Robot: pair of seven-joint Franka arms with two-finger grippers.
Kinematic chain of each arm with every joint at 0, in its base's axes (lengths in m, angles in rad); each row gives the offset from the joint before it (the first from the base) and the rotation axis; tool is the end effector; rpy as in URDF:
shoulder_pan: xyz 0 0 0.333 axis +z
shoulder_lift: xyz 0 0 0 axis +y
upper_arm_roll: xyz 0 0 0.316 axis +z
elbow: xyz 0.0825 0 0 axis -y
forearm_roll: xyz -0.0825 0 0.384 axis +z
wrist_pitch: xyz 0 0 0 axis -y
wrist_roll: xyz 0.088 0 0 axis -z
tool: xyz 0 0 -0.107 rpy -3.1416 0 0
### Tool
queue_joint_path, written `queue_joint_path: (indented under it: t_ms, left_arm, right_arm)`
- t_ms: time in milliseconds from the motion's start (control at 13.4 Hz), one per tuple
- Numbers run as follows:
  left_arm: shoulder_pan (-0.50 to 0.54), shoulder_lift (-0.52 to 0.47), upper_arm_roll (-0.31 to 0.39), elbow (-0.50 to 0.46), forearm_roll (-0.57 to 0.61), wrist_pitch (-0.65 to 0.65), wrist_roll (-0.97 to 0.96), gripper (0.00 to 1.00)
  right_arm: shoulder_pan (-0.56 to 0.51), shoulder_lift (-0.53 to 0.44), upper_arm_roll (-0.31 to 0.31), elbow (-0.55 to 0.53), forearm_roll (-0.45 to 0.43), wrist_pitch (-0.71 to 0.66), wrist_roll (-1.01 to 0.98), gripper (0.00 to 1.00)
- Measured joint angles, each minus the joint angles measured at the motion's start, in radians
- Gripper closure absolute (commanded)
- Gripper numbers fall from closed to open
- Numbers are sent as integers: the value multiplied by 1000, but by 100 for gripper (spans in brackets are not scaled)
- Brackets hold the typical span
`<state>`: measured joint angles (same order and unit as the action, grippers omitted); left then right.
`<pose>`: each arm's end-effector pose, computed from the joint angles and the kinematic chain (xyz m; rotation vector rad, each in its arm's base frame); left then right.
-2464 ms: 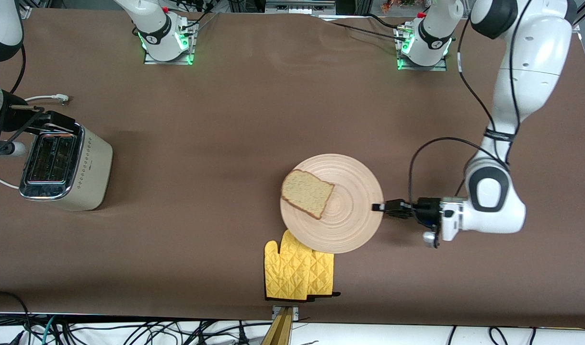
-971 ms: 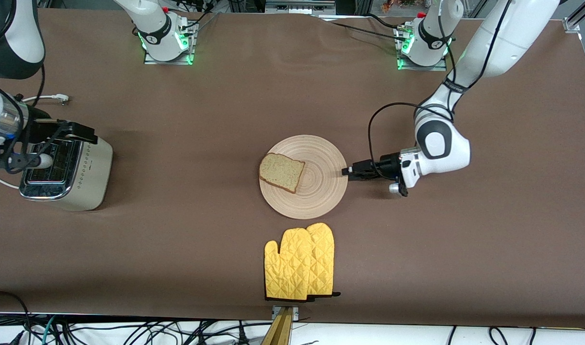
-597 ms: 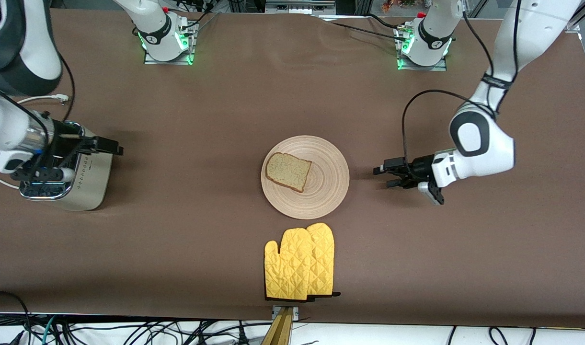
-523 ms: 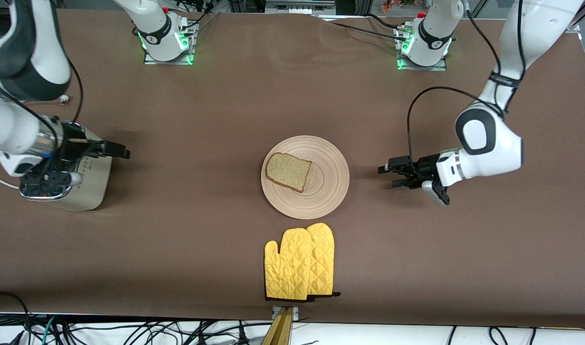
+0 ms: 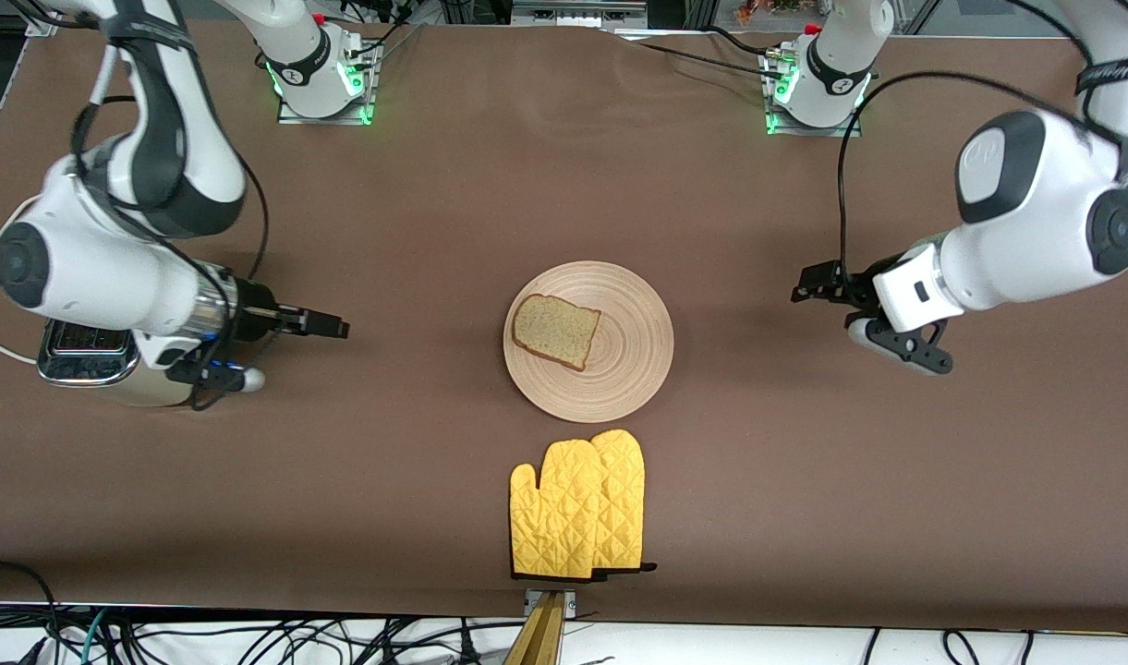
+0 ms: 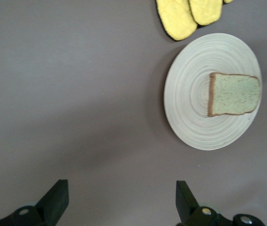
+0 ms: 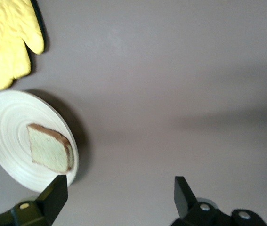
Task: Move plate and put bread in toaster
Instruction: 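Withdraw the left gripper while the right gripper reaches the bread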
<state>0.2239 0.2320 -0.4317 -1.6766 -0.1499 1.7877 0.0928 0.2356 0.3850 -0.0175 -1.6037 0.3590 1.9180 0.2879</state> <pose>0.6028 -0.1203 0.4695 2.8781 -0.3696 -0.1671 0.6403 0.1687 0.4055 -2.8207 0.2887 0.2133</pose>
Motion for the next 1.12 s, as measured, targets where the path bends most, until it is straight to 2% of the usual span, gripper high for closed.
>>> queue_joint_path:
  t_ms: [149,373,448,523,597,672,747,971,1120]
  left_arm:
    - [-26,-23,-38,77,123,-96,-149,0]
    - [-47,-52,-51,162,176,-162,-245,0]
    - [-55,-72,-25,168,177,-162,-247,0]
    - [-87,-93,38,168,177,-164,-248,0]
    - [-144,-109,129,164,177,-169,-248,0]
    - [-192,-118,206,154,172,-171,-247,0]
    - [-215,-134,245,125,164,-158,-247,0]
    - [-240,-243,257,-34,155,-83,-249,0]
    - [-249,-282,257,-68,154,-82,-249,0]
  right_arm:
    - [71,34,1,-1,0,88,92,0]
    - [164,92,2,-3,0,200,207,0]
    - [186,111,2,-3,0,227,226,0]
    - [205,128,2,-3,0,246,234,0]
    - [223,143,2,-3,0,263,237,0]
    - [241,157,1,-3,0,279,238,0]
    - [259,171,1,-4,0,296,241,0]
    - [314,217,1,-4,0,348,262,0]
    - [341,246,0,-4,-2,372,269,0]
